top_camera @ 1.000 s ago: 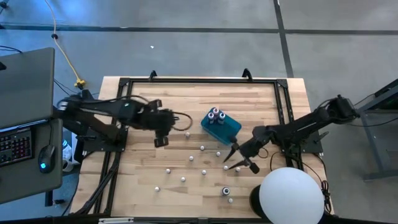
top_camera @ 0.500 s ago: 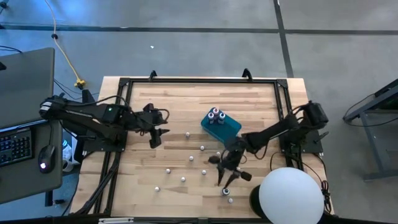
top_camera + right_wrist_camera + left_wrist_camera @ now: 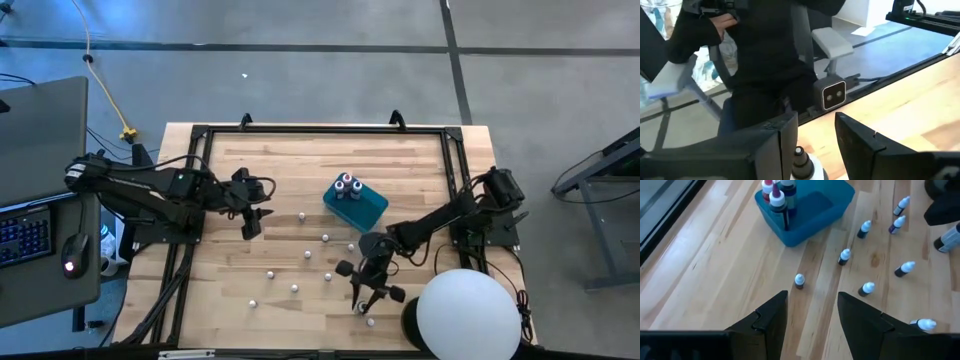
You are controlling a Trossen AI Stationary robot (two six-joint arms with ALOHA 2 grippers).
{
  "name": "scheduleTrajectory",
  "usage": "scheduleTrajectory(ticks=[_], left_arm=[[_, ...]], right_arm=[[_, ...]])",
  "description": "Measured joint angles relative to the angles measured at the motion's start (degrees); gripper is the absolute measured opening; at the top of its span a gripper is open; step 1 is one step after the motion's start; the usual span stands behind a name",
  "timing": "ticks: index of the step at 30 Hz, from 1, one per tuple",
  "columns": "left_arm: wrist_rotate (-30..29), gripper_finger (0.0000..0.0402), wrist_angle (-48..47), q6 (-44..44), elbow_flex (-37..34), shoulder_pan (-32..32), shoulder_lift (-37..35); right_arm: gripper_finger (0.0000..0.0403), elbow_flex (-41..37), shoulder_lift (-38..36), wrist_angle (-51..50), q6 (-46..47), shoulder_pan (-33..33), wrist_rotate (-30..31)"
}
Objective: Pick & Place food coloring
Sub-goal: Put the large black food coloring bottle into the blue container
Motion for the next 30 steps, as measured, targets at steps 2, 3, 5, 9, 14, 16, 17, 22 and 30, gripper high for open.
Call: scheduleTrajectory(ticks=[2, 3, 5, 9, 14, 16, 17, 22, 30], left_arm=[[0.0, 0.0169, 0.0, 0.0, 0.0, 0.0, 0.0], [0.0, 0.0169, 0.0, 0.0, 0.0, 0.0, 0.0], [0.0, 0.0169, 0.0, 0.0, 0.0, 0.0, 0.0], [-0.1, 0.0169, 0.0, 0.0, 0.0, 0.0, 0.0], [-0.1, 0.0169, 0.0, 0.0, 0.0, 0.0, 0.0], [-0.1, 0.0169, 0.0, 0.0, 0.0, 0.0, 0.0], [-0.1, 0.0169, 0.1, 0.0, 0.0, 0.0, 0.0], [-0.1, 0.0169, 0.1, 0.0, 0.0, 0.0, 0.0], [-0.2, 0.0169, 0.1, 0.0, 0.0, 0.0, 0.0]], right_arm=[[0.0124, 0.0, 0.0, -0.4, 0.0, 0.2, -0.6], [0.0124, 0.0, 0.0, -0.7, -0.1, 0.3, -0.6], [0.0124, 0.0, 0.0, -0.8, -0.2, 0.3, -0.6], [0.0124, 0.0, 0.0, -0.6, -0.2, 0.3, -0.6], [0.0124, 0.0, 0.3, -1.5, -0.9, 0.3, -0.7], [0.0124, 0.0, 0.8, -1.7, -0.9, 0.5, -0.4], [0.0124, 0.0, 1.3, -1.6, -1.2, 0.6, 0.4], [0.0121, 0.0, 2.5, -1.9, -2.1, 0.9, 2.7], [0.0063, 0.1, 2.6, -1.3, -2.5, 0.5, 2.9]])
